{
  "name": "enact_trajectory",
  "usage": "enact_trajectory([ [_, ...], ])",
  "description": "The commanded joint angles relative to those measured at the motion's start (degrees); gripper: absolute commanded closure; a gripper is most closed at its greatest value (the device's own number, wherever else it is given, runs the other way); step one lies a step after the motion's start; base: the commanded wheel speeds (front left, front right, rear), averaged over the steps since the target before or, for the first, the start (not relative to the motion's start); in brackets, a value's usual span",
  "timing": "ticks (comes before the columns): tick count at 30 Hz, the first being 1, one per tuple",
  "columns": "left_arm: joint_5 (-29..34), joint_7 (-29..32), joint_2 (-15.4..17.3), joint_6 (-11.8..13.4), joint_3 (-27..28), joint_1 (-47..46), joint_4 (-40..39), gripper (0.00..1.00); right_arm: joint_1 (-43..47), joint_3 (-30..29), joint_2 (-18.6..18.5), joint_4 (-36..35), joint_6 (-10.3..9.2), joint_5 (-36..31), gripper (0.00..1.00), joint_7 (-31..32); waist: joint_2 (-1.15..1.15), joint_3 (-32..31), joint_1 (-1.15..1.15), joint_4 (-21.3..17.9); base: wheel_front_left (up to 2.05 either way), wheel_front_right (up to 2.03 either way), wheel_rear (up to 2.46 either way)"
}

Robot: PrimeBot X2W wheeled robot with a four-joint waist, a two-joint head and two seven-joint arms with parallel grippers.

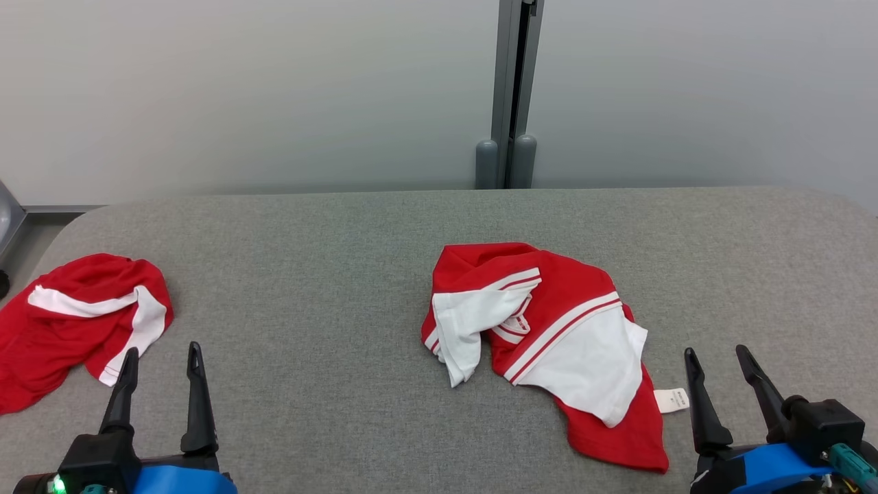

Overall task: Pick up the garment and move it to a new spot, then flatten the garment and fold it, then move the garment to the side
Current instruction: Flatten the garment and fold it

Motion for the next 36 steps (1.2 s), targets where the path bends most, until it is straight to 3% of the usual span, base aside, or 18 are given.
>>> enact_trajectory([
  [1,-0.25,-0.25,0.37,0.26,0.29,0.11,0.12,0.00,0.48,0.09,-0.02,0.25,0.01,0.47,0.00,-0.27,0.00,-0.09,0.00,-0.03,0.00,0.00,0.00],
  [9,-0.10,-0.20,0.34,-0.01,-0.97,-0.61,0.41,0.00,0.11,0.15,-0.02,0.31,0.01,0.48,0.00,-0.20,0.00,0.08,0.00,-0.39,0.00,0.00,0.00],
  [16,2.17,0.99,-2.17,-4.95,-9.12,-8.85,4.30,0.00,-1.30,1.26,-0.04,0.39,0.01,0.68,0.00,-0.31,0.00,1.89,0.00,-2.29,0.00,0.00,0.00],
  [24,4.64,1.29,-7.54,-11.87,-19.24,-23.94,18.27,0.00,-4.48,1.41,-0.33,0.92,0.01,1.19,0.00,-1.12,0.00,7.33,0.00,-7.85,0.00,0.00,0.00],
  [36,5.39,1.66,-10.22,-14.27,-28.44,-35.54,41.73,0.00,-8.40,1.21,-0.21,4.14,0.01,2.70,0.00,-4.13,0.00,13.89,0.00,-14.84,0.00,0.00,0.00],
])
